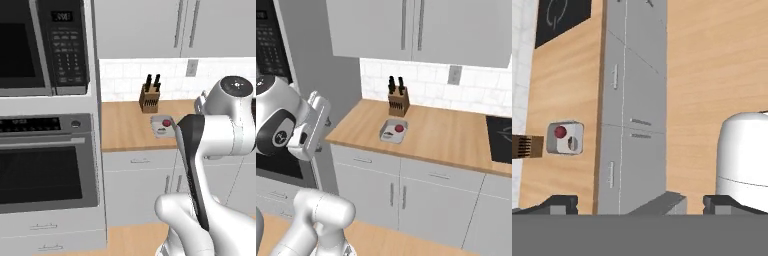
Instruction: Take the meat container that has the chicken drumstick and place it on the second highest rack of the freezer. Then take the vegetable container that has the tomato and mushroom and place it on the highest rack of the freezer.
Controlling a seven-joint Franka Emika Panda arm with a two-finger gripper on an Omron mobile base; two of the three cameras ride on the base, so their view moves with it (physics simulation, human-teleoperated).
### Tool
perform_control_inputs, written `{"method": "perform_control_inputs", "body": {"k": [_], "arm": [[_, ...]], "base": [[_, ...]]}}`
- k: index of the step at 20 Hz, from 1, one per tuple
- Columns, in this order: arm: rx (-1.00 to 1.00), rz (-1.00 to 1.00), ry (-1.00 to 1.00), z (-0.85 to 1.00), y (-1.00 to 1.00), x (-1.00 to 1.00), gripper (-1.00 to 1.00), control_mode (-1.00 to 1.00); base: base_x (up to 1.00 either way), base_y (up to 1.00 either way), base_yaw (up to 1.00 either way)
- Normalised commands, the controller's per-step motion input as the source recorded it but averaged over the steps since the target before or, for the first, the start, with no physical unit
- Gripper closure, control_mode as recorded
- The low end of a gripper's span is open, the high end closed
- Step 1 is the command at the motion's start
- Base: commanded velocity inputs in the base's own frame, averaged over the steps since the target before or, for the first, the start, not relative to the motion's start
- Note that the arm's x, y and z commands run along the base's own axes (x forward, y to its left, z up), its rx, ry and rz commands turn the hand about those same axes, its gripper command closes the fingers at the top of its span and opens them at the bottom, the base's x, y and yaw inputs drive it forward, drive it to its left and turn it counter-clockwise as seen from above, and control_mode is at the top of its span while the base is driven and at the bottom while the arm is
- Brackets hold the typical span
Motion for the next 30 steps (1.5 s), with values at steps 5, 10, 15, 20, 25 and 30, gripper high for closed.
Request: {"method": "perform_control_inputs", "body": {"k": [5, 10, 15, 20, 25, 30], "arm": [[0.00, 0.00, 0.00, 0.00, 0.00, 0.00, -1.00, 1.00], [0.00, 0.00, 0.00, 0.00, 0.00, 0.00, -1.00, 1.00], [0.00, 0.00, 0.00, 0.00, 0.00, 0.00, -1.00, 1.00], [0.00, 0.00, 0.00, 0.00, 0.00, 0.00, -1.00, 1.00], [0.00, 0.00, 0.00, 0.00, 0.00, 0.00, -1.00, 1.00], [0.00, 0.00, 0.00, 0.00, 0.00, 0.00, -1.00, 1.00]], "base": [[0.00, -0.84, -0.27], [0.00, -0.73, -0.21], [0.04, -0.31, -0.12], [0.30, 0.02, 0.00], [0.40, 0.05, 0.00], [0.61, 0.41, 0.00]]}}
